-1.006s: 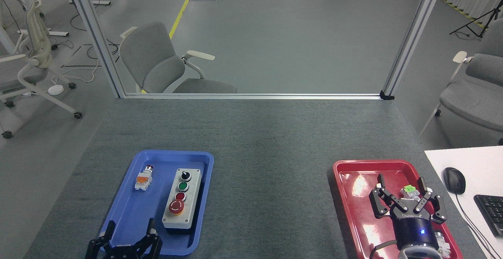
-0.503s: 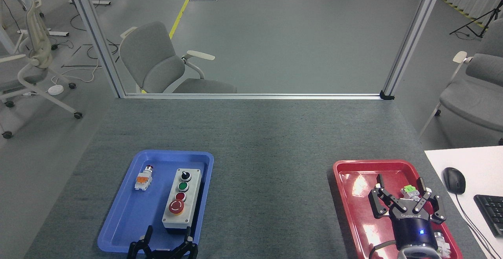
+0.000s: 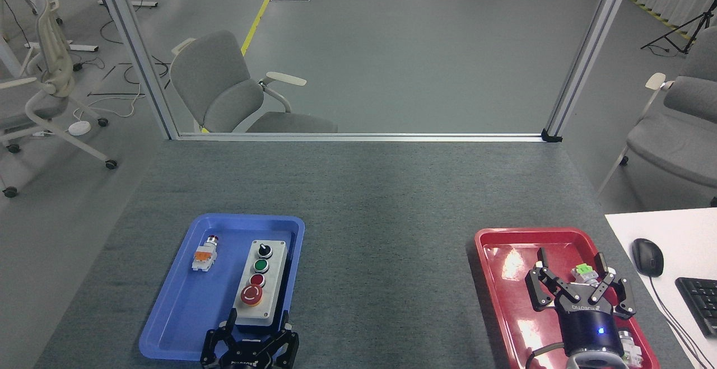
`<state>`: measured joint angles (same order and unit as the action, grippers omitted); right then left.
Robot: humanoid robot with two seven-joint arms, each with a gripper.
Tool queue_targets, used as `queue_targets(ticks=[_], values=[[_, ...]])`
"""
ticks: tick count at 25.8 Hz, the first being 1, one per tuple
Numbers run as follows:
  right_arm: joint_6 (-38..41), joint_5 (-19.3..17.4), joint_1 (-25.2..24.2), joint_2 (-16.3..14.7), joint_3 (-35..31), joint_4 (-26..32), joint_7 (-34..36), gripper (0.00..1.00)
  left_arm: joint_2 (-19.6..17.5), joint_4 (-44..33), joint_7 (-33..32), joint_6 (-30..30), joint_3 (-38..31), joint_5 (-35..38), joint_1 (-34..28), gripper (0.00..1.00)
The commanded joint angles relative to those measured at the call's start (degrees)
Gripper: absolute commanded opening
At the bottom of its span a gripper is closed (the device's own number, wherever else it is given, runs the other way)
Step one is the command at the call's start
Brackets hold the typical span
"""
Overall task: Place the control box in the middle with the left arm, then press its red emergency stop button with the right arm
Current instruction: 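Close the left gripper on the near end of the control box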
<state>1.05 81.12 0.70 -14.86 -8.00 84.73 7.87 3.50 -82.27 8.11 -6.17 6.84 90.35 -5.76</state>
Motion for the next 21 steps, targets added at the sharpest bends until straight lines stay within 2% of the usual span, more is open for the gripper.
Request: queue_targets(ticks=[1, 9, 21], values=[[0.0, 0.0, 0.0, 0.0, 0.0, 0.0, 0.0, 0.99, 0.3, 1.7, 0.0, 0.0, 0.0, 0.0, 1.5, 0.99], [-0.2, 0.0, 0.4, 0.2, -0.1, -0.3, 0.0, 0.99, 0.1, 4.3, 0.0, -0.1, 0.0, -0.3, 3.6, 0.99], [0.5, -0.3, 0.0, 0.2, 0.6, -0.6, 0.0, 0.99, -1.4, 3.8, 0.0, 0.0, -0.4, -0.6, 3.2, 0.99]])
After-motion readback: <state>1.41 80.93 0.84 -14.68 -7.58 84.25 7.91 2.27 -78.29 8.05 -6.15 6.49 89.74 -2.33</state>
